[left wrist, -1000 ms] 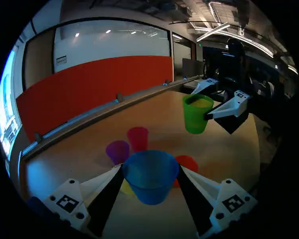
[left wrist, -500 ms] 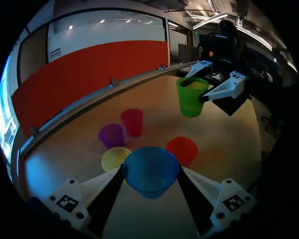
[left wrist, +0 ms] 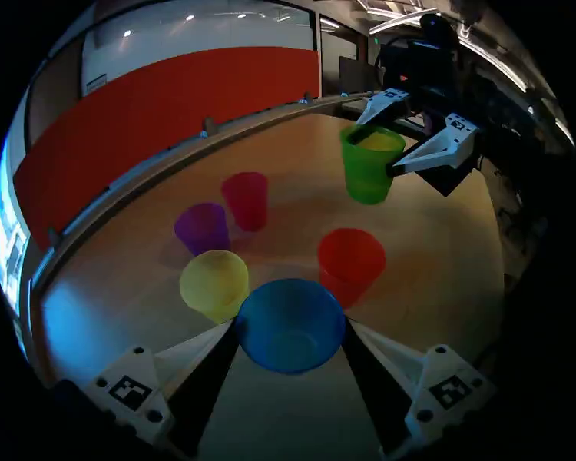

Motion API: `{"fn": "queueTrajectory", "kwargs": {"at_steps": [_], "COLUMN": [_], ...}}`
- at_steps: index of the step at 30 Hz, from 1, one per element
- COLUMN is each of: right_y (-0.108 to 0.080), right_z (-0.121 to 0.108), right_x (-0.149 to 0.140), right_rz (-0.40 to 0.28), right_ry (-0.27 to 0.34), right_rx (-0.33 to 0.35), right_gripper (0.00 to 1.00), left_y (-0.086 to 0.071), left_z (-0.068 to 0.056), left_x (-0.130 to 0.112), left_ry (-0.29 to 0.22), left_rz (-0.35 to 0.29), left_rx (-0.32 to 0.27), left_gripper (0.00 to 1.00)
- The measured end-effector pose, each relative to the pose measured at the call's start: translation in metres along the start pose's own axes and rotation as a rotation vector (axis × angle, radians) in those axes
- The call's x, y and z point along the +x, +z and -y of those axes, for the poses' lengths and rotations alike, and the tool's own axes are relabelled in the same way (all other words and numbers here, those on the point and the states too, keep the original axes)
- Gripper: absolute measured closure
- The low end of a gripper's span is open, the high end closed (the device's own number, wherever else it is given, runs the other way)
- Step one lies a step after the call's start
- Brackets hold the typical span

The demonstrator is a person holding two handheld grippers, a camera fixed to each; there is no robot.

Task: Pour water

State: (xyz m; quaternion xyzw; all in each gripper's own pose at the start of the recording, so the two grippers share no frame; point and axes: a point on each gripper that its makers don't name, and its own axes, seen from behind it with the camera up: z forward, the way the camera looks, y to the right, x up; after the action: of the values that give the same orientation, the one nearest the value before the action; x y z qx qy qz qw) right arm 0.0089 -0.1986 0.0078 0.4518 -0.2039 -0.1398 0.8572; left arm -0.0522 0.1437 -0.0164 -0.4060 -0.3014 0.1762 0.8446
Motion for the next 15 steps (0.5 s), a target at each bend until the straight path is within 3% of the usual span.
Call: {"fn": "queueTrajectory", "kwargs": {"at_steps": [15], "right_y": [0.01], "right_z": [-0.004], "right_x": [-0.027], "right_rz": [0.065], "right_ry": [0.008], "right_rx": [0.016], "right_gripper": [0.09], "left_y": [0.013], "left_z": [0.001], "left_x": [-0.017], "left_ry": [0.001], "left_rz": [0.049], "left_rx": [-0.014], "left_gripper": [0.1]}}
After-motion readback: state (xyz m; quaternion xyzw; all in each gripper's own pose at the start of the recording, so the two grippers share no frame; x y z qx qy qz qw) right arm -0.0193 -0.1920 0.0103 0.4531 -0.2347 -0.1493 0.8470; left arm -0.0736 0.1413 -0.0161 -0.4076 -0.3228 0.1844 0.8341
